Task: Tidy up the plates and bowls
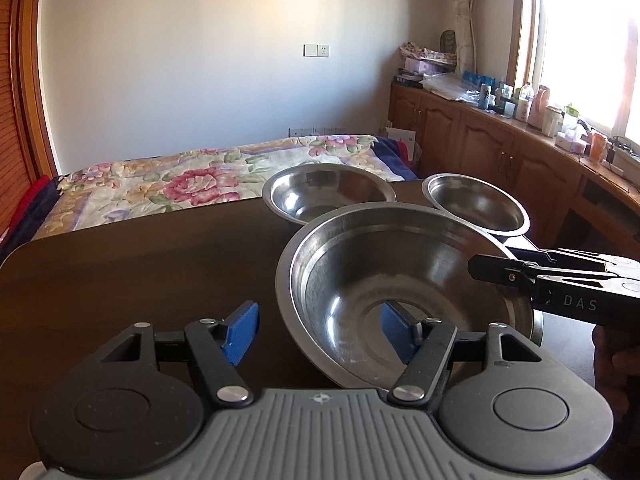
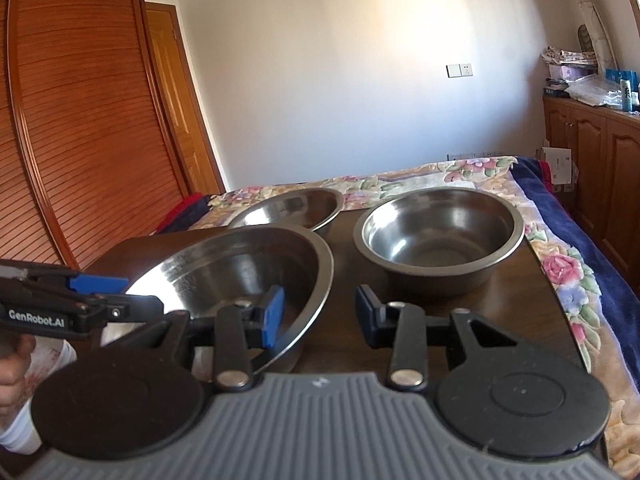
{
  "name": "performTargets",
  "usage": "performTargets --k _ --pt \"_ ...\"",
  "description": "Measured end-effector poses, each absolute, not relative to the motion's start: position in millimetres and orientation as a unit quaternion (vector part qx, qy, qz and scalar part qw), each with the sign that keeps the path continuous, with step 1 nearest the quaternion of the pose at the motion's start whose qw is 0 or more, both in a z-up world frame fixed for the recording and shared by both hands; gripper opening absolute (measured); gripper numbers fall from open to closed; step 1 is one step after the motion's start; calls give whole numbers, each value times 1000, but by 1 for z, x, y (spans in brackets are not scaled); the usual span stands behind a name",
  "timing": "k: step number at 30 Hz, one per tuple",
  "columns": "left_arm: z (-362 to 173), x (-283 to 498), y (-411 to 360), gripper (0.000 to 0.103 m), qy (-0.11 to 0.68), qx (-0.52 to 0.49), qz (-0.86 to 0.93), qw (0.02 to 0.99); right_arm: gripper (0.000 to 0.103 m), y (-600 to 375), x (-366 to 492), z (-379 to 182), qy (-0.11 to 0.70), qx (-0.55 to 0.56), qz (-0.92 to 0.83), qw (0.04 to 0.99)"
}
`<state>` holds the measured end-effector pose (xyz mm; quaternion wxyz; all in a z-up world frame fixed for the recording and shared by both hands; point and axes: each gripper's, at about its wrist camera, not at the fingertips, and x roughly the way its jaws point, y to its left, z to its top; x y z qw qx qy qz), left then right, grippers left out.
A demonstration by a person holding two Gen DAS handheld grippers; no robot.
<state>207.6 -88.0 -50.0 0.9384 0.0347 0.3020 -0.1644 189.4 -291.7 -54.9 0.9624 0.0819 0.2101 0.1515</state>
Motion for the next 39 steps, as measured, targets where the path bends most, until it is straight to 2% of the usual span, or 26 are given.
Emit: performTargets --k 7,9,13,16,18,22,39 --pt "-53 209 -89 66 306 32 -167 937 41 -289 190 -55 212 80 157 961" --pt "-53 210 -90 60 308 31 -167 936 41 -288 189 -55 213 82 161 960" --pt "-53 211 -90 55 310 29 -167 936 41 -287 190 -54 216 84 166 959" --pt "-55 211 -90 44 315 29 -166 934 41 -284 190 -55 219 84 171 957" --pt "-56 209 -90 36 318 32 -163 933 34 -282 189 -55 222 86 174 956" --pt "-54 203 -87 35 317 29 -162 934 29 -280 186 -55 220 84 169 957" --pt "-33 155 -72 35 279 12 -179 943 29 -271 143 -36 194 90 162 963"
